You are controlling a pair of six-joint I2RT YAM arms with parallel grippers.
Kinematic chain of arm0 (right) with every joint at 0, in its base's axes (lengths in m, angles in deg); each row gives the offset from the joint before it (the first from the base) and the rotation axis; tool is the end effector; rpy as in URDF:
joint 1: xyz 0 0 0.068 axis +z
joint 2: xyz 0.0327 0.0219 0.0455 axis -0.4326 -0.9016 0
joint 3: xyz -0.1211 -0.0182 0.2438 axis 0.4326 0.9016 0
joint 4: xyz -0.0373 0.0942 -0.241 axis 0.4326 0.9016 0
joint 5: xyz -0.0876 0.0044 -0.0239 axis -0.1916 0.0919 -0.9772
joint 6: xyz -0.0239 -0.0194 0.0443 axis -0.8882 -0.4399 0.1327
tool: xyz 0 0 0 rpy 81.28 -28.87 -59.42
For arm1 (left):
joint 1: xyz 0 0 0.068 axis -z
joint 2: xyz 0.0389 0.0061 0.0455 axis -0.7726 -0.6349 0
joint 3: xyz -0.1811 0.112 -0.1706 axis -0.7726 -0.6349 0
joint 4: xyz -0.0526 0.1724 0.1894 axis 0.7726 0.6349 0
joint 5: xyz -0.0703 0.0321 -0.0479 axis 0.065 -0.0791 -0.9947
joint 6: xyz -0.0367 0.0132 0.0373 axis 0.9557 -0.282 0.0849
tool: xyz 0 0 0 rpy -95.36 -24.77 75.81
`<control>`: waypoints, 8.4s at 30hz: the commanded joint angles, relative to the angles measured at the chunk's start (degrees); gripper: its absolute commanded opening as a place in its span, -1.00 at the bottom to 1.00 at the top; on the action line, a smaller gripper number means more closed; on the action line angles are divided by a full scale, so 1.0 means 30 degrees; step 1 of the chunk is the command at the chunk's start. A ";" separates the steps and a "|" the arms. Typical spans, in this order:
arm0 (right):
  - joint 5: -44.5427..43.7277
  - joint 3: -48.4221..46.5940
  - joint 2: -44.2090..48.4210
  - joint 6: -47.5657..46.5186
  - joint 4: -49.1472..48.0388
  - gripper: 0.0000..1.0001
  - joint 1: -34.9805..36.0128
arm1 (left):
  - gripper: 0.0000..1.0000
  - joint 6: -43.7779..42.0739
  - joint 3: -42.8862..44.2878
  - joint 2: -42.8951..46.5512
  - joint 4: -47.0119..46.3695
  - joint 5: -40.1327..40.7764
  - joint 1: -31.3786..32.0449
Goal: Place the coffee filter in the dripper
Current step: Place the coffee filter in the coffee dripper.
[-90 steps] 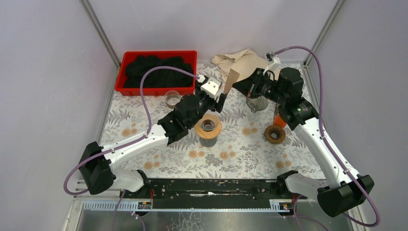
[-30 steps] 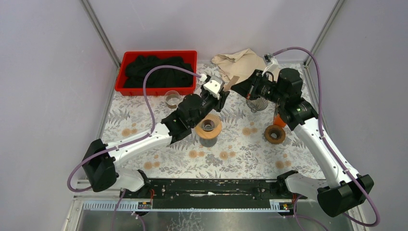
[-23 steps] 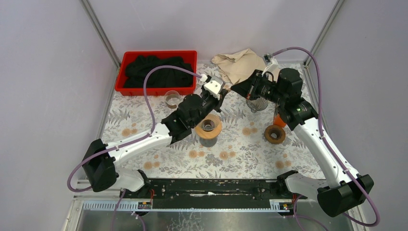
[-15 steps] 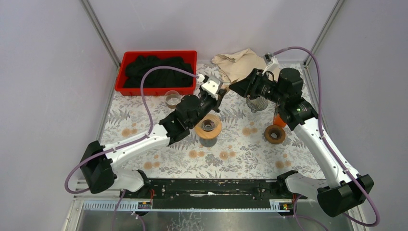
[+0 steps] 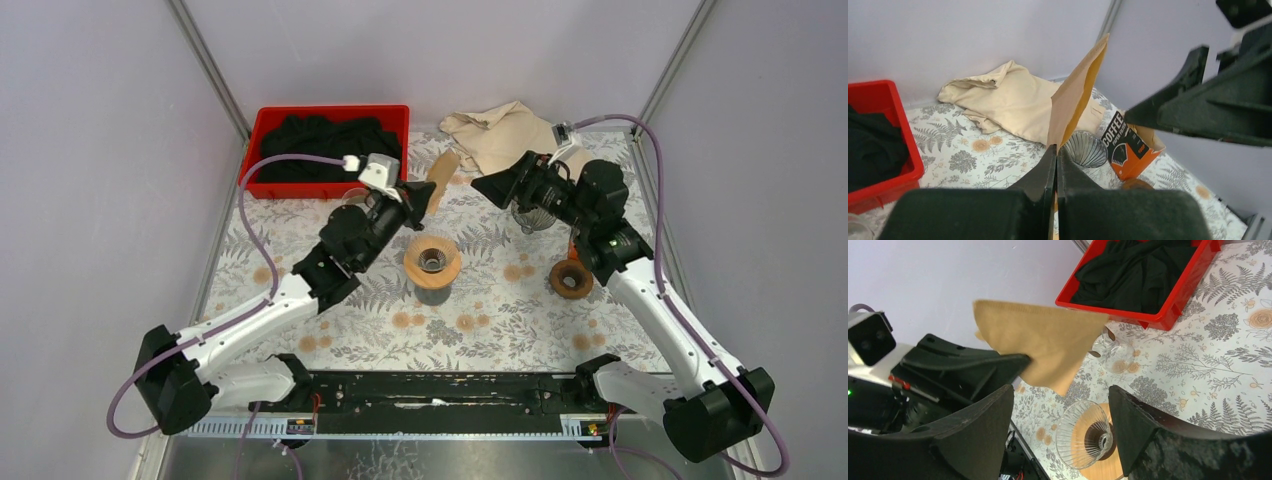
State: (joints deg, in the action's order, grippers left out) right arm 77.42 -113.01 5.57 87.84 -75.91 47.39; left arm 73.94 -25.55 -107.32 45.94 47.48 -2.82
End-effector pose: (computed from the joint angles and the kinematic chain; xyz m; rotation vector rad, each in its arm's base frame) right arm 0.2251 0.1067 0.4004 -0.1759 1.6442 1.1404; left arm 0.1923 -0.1996 0.3633 0.2640 1.4638 -0.6816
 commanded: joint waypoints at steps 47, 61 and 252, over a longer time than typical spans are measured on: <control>0.4840 0.3509 -0.6909 1.2117 -2.1555 -1.00 0.0411 | -0.63 1.8793 -0.5556 0.1894 -0.7958 -0.6367 -0.4840; 0.5057 0.3524 -0.7009 1.3002 -2.2600 -1.00 0.0408 | -0.07 1.9401 -0.7213 0.4254 -0.6933 -0.6910 -0.6808; -1.2128 -0.5595 -0.5893 -0.6896 0.2622 -0.53 0.8272 | -1.00 0.4551 1.1531 -0.2810 1.9444 0.4351 -0.0776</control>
State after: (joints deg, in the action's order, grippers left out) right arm 41.91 -125.75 -11.72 68.40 -67.62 71.76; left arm 88.02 8.37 -116.56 104.85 60.55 -5.29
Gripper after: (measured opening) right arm 0.267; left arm 0.011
